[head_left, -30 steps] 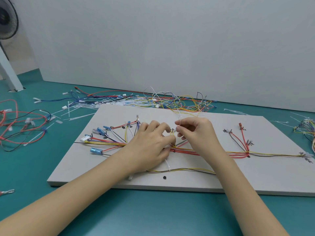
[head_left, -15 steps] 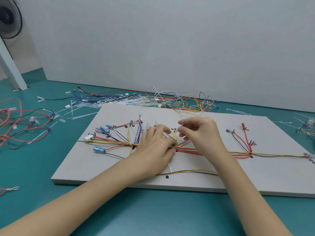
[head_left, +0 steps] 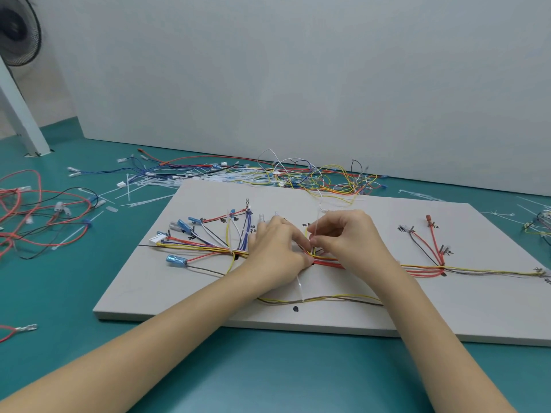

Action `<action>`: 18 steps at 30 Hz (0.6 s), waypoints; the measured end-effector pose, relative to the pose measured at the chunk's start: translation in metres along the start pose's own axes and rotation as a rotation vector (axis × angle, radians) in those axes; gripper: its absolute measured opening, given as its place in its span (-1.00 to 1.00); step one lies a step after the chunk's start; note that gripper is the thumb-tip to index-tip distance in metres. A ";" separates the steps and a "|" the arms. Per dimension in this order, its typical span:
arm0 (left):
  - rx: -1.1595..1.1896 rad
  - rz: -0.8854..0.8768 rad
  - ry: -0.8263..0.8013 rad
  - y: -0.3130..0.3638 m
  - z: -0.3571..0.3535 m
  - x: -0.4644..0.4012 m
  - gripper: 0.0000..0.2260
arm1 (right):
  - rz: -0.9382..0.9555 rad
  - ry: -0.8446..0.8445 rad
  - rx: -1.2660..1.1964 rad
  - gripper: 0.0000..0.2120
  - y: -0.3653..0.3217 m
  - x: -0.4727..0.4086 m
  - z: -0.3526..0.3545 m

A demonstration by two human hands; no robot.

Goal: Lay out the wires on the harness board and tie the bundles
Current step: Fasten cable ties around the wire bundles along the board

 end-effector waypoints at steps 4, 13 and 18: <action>-0.029 0.040 0.059 0.003 -0.002 0.001 -0.89 | 0.076 0.057 0.056 -0.69 -0.006 0.000 0.002; -0.038 0.034 0.135 0.002 -0.005 0.003 -0.88 | 0.169 0.017 0.185 -0.81 -0.012 -0.001 -0.001; 0.003 0.062 0.144 0.002 -0.004 0.002 -0.86 | 0.100 0.014 0.109 -0.79 -0.009 -0.001 -0.001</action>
Point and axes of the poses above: each hand's wrist, its own x-axis away from the middle knuckle, its own z-axis out of the back of the hand, y = z × x, the point moved 3 cm from there along -x, towards the middle knuckle, and after that the axes turned 13 degrees about -z, right-handed, at the moved point
